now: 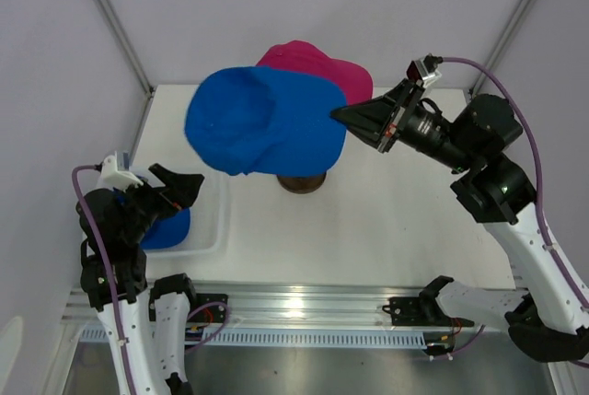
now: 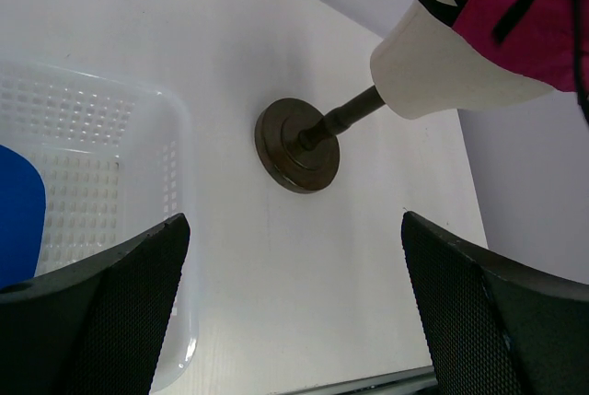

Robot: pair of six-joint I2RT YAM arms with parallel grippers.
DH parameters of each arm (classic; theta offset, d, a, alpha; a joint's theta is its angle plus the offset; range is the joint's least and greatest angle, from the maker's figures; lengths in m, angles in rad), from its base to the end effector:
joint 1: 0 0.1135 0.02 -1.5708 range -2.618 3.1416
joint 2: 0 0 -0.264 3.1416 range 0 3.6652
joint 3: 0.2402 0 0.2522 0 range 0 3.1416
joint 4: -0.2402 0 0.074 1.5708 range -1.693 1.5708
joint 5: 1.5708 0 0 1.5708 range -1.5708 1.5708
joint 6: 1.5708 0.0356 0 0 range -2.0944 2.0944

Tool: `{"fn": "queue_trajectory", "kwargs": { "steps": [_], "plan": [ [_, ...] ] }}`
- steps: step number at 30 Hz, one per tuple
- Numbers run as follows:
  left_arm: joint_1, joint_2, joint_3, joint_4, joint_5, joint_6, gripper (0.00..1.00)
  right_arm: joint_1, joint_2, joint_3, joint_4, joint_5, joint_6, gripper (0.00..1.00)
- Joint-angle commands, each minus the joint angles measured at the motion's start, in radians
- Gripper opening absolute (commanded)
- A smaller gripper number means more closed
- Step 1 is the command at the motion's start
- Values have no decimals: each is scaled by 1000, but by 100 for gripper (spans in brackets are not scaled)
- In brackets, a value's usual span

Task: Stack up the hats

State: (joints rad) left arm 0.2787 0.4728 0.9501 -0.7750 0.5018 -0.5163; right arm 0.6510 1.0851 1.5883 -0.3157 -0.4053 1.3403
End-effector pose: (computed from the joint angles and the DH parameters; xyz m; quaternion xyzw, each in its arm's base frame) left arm 0.0774 0.0043 0.3687 -0.1655 0.7754 -0.2665 0.5481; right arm 0.1405 0.1246 0.5375 0.0652 0.6404 0.7029 0.3027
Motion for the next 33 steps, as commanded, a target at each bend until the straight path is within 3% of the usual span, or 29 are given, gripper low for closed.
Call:
{"fn": "queue_trajectory", "kwargs": {
  "steps": [1, 3, 7, 14, 19, 21, 25, 33],
  "plan": [
    [-4, -5, 12, 28, 15, -14, 100, 16, -59, -62, -17, -69, -24, 0],
    [-4, -19, -25, 28, 14, -16, 99, 53, -163, -255, -211, -12, -91, 0],
    [-4, -23, -88, 29, 27, -27, 100, 44, -330, -529, -241, 2, -69, 0],
    [-4, -68, -194, 65, 107, -93, 100, 44, -234, -288, -218, 20, -184, 0],
    [-4, -97, -258, 117, 227, -128, 99, 19, -205, -264, -83, -51, -139, 0],
    [-4, -108, -312, 178, 338, -163, 99, 7, -192, -258, -17, -87, -103, 0],
    [-3, -99, -402, 463, 505, -289, 99, -11, -160, -248, 38, -127, -92, 0],
    [-4, -20, -405, 690, 581, -404, 99, -11, -119, -251, 145, -179, -55, 0]
  ]
}}
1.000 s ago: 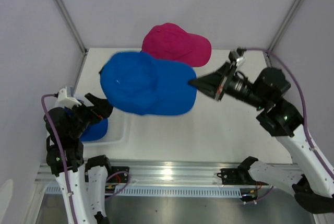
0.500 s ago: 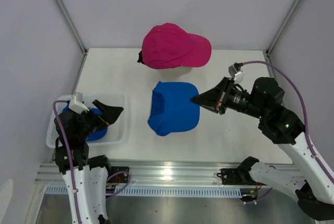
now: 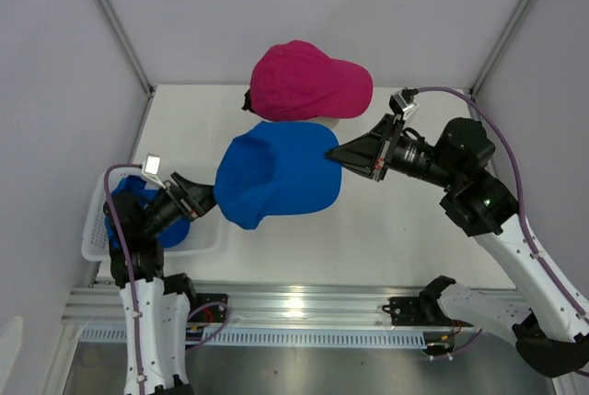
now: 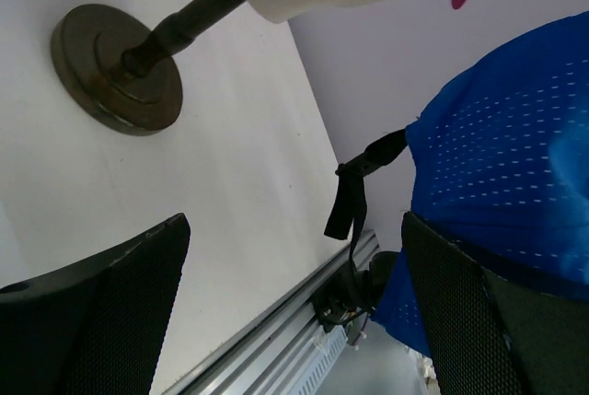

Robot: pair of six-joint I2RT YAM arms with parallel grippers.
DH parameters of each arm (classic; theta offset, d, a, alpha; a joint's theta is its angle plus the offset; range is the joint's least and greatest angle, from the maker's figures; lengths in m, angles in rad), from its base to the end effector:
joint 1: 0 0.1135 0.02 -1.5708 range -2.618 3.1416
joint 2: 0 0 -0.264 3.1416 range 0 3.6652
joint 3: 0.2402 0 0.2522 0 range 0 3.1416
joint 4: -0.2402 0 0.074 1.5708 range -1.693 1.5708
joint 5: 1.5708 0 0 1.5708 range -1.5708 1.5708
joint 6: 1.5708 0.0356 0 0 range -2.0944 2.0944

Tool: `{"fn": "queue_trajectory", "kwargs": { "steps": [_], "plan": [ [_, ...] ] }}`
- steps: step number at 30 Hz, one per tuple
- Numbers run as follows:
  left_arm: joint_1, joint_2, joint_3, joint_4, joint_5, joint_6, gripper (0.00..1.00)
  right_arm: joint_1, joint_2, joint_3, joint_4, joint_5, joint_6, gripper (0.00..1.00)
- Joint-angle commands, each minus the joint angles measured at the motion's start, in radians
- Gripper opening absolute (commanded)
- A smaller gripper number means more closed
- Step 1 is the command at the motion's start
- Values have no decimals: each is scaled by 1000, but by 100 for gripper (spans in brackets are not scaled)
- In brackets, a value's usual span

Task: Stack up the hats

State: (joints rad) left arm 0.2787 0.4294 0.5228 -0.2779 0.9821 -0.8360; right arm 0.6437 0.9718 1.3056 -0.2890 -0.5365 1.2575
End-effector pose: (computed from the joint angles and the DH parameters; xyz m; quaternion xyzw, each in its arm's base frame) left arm 0.1143 0.0019 0.2888 -0.1031 0.7351 -0.5037 0.4420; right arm 0.1390 0.1270 0.4732 0.0187 0.6931 0.6736 0.2560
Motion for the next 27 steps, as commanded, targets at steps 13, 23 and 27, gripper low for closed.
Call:
{"fn": "queue_trajectory", "kwargs": {
  "steps": [13, 23, 27],
  "plan": [
    [-6, 91, -56, 372, 131, -181, 100, -4, 44, 37, 277, -94, 122, 0],
    [-105, 210, 86, 389, 236, -132, 100, 23, 73, 35, 376, -91, 132, 0],
    [-151, 265, 85, 358, 207, -98, 96, 43, 96, 52, 421, -95, 146, 0]
  ]
}}
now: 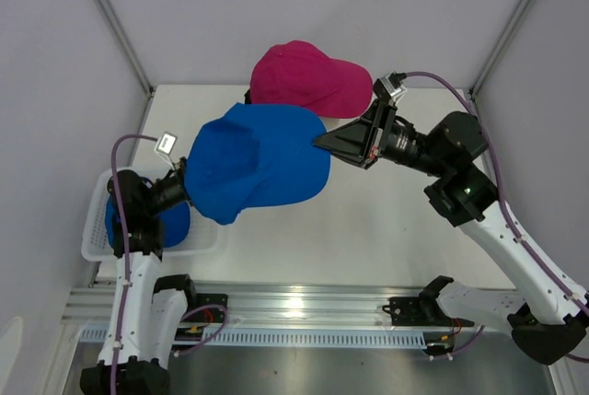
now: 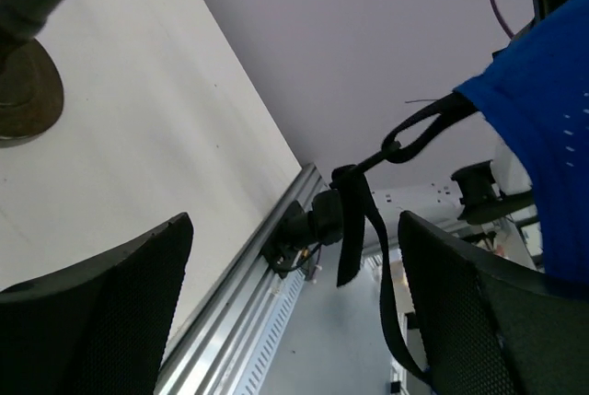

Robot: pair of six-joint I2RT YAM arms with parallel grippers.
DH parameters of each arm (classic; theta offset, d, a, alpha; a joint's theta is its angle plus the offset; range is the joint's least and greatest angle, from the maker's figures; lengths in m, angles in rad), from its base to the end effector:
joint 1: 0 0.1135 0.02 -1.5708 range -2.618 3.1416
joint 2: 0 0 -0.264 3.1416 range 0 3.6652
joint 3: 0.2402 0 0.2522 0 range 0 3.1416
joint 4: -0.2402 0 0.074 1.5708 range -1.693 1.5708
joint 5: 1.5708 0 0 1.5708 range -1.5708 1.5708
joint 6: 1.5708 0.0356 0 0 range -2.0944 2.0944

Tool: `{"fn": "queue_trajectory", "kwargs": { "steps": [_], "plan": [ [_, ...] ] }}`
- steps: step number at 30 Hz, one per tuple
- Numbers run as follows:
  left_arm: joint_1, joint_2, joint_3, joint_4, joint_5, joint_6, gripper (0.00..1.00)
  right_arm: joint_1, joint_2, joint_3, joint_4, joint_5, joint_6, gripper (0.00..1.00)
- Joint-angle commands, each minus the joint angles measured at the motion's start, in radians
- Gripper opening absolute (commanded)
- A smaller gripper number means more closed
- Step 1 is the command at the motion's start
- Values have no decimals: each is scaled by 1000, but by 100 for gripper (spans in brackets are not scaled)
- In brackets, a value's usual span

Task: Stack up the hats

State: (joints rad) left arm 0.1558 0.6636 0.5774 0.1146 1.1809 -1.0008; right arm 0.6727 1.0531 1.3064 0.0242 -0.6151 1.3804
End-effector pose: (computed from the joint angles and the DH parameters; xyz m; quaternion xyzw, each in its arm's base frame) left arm 0.1520 -0.0095 0.3173 0.0178 0.7031 -0.5982 0.3842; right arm 0.1519 0.1473 0.4906 -0.0277 0.6224 0.7452 0.2378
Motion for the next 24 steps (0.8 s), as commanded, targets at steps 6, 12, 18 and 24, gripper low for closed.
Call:
{"fn": "queue_trajectory", "kwargs": {
  "steps": [6, 12, 18, 24],
  "plan": [
    [-32, 87, 4, 86, 28, -1, 58, 15, 19, 68, 88, -26, 6, 0],
    [-29, 108, 166, -183, -44, 239, 1, -65, -2, 71, 17, -61, -24, 0],
    [-29, 194, 447, -417, -181, 350, 1, -162, -4, 89, -4, -94, 2, 0],
    [-30, 344, 740, -575, -343, 383, 8, -297, 102, 209, -17, -136, -44, 0]
  ]
}}
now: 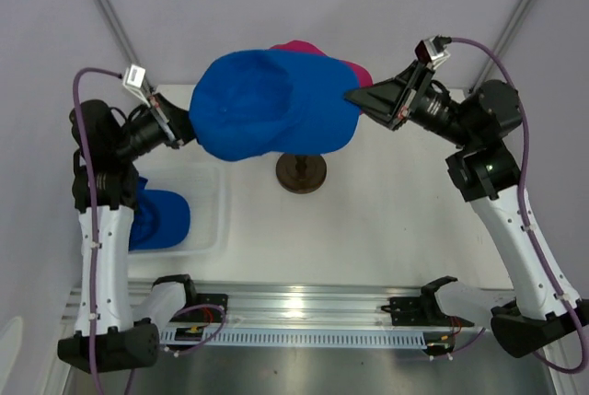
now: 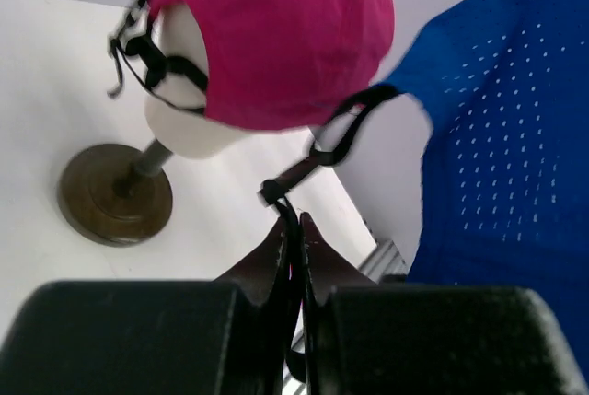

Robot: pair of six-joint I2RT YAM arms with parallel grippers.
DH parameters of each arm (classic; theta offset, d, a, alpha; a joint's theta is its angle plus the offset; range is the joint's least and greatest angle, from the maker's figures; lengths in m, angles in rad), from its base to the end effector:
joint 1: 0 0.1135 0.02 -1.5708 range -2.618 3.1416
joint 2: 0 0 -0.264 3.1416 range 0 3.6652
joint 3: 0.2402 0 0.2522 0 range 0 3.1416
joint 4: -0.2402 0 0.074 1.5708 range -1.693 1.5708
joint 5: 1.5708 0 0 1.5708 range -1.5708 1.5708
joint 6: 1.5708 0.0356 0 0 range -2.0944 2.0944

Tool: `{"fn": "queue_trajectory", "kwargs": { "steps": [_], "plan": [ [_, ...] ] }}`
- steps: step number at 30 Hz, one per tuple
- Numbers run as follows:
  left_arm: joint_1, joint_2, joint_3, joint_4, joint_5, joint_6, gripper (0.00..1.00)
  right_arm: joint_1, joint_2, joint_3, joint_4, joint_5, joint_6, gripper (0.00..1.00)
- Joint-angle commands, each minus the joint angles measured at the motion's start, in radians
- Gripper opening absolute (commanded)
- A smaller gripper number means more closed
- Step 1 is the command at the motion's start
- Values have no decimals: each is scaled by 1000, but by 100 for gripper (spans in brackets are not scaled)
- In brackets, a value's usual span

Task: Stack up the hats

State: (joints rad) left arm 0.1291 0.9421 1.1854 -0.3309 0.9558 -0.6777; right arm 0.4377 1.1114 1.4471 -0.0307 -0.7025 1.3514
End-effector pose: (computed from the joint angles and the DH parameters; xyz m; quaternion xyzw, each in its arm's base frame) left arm 0.1844 -0.0054 0.4360 0.0287 0.7242 -0.4889 0.4855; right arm 0.1813 0.1103 0.5179 -0.0040 0.6208 0.7178 0.3151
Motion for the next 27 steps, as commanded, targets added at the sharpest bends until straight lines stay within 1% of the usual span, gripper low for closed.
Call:
{"fn": "queue_trajectory", "kwargs": {
  "steps": [1, 2, 3, 5, 6, 8, 10, 11, 15, 16, 17, 20, 22, 25, 27],
  "plan": [
    [-2, 89, 185, -143, -144, 56, 8, -85, 60, 88, 67, -63, 7, 0],
    [-3, 107, 207, -152, -153, 50, 8, -126, 92, 101, 77, -86, 20, 0],
    [-5, 145, 273, -167, -163, 38, 8, -145, 109, 111, 104, -98, 34, 0],
    [-16, 178, 307, -175, -199, 26, 8, -192, 148, 142, 139, -123, 67, 0],
    [-23, 196, 360, -194, -216, 20, 8, -201, 159, 150, 149, -129, 74, 0],
    [-48, 253, 396, -218, -273, 7, 6, -227, 180, 177, 152, -134, 78, 0],
    [-80, 308, 453, -250, -311, -8, 1, -241, 209, 188, 150, -138, 84, 0],
    [-91, 322, 463, -258, -356, -23, 1, -246, 220, 190, 166, -143, 107, 0],
    [-167, 380, 540, -264, -454, -28, 1, -263, 266, 187, 225, -163, 169, 0],
    [-177, 398, 593, -278, -463, -29, 1, -267, 283, 188, 235, -164, 179, 0],
    [-178, 438, 612, -287, -468, -34, 1, -272, 294, 193, 253, -167, 192, 0],
    [-180, 500, 667, -300, -468, -65, 1, -298, 333, 205, 314, -186, 264, 0],
    [-183, 520, 671, -283, -459, -83, 1, -316, 349, 199, 345, -195, 314, 0],
    [-192, 555, 695, -269, -457, -105, 1, -333, 369, 193, 347, -198, 324, 0],
    [-197, 587, 726, -290, -462, -102, 1, -350, 372, 188, 330, -201, 316, 0]
  ]
}}
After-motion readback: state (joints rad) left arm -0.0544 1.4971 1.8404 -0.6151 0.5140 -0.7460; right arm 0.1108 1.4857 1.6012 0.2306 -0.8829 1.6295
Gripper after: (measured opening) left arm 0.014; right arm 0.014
